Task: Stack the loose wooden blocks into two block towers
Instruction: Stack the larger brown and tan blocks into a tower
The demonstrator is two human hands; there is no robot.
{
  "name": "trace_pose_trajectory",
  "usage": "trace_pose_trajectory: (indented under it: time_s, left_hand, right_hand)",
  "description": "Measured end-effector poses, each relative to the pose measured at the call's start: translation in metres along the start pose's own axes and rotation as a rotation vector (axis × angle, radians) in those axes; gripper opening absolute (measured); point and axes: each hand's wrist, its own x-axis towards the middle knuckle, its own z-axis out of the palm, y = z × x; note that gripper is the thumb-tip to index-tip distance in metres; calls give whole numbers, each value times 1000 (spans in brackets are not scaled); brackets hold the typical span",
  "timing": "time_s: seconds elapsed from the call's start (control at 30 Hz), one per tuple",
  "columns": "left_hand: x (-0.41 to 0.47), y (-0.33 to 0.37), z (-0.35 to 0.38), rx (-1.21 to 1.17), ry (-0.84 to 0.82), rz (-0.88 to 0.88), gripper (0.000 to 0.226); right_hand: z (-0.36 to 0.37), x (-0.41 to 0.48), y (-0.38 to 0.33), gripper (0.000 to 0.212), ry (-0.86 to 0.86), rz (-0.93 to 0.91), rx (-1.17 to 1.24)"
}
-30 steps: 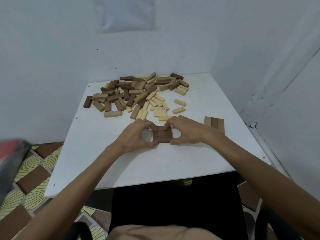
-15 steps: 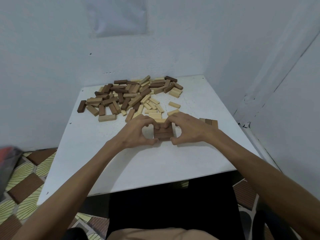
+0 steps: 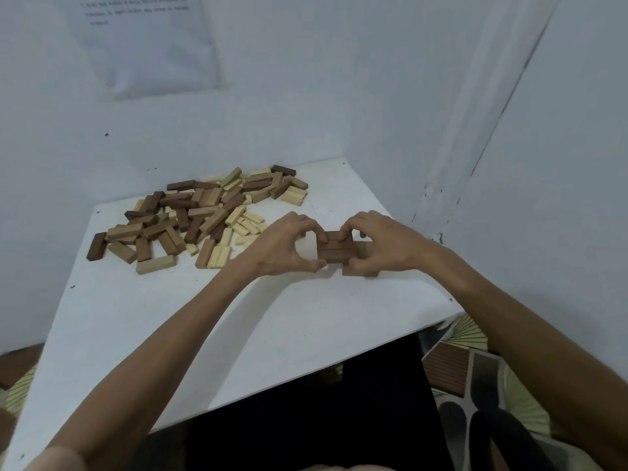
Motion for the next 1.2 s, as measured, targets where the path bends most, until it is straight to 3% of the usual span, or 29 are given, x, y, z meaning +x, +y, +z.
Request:
trace_pose_trajectory:
  time_s: [0.33, 0.83, 1.0, 1.2]
  left_hand:
    - [29, 15, 22, -14, -72, 24, 44]
    - [32, 14, 26, -6, -93, 28, 50]
    - [33, 13, 28, -8, -90, 49, 43]
    - [31, 13, 27, -1, -101, 35, 52]
  right_hand:
    - [0, -21, 38, 46, 14, 65, -30]
    - [2, -24, 39, 44, 22, 66, -43]
    - [2, -26, 40, 44, 25, 71, -47]
    - [4, -25, 39, 45, 14, 77, -45]
